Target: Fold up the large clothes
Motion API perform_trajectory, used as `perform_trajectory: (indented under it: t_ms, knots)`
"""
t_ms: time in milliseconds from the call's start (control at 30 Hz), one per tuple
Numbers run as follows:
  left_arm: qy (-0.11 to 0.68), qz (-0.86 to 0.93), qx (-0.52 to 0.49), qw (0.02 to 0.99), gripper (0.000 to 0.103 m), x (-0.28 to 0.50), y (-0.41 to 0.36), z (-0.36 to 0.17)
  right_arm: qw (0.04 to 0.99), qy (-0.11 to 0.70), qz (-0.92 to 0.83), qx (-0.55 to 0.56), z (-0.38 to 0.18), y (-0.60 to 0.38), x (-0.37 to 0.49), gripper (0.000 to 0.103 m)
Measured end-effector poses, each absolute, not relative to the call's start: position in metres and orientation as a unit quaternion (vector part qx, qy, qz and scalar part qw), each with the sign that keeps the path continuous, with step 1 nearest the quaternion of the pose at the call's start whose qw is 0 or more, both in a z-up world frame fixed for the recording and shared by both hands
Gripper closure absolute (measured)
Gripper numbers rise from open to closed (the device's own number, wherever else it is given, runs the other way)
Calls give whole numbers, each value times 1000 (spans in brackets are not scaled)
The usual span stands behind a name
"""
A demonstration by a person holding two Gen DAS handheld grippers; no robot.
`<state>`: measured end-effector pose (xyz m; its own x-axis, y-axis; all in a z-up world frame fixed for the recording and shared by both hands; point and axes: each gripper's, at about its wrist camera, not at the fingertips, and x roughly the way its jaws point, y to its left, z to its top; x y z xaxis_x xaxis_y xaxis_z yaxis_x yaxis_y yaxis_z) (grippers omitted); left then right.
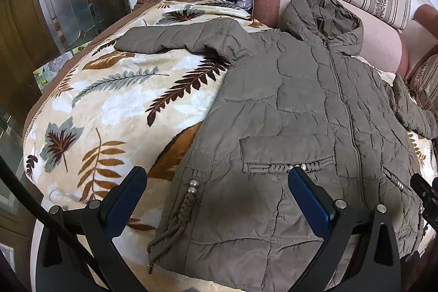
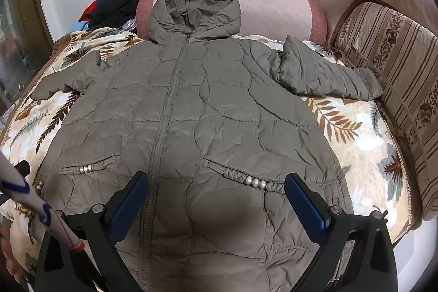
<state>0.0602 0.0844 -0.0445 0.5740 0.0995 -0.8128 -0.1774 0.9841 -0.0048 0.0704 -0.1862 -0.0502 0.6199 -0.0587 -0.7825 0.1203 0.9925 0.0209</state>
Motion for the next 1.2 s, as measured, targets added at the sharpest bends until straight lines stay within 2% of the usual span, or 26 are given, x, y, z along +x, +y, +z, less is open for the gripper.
perform_trajectory:
  t_ms: [633, 833, 1133, 1200]
  knots:
    - [456, 88, -49, 885, 0, 67, 99, -44, 898, 435, -61, 17, -53, -186, 66, 2]
    - [442, 110, -78, 887, 0, 107, 157, -31, 898, 435, -67, 12, -56, -192, 77, 2]
    - [435, 144, -188, 869, 1, 226, 292, -31, 883, 464, -68, 13, -79, -194, 106, 2]
    - [441, 147, -212, 860, 16, 256, 321, -38, 880, 470, -70, 13, -85, -195, 112, 2]
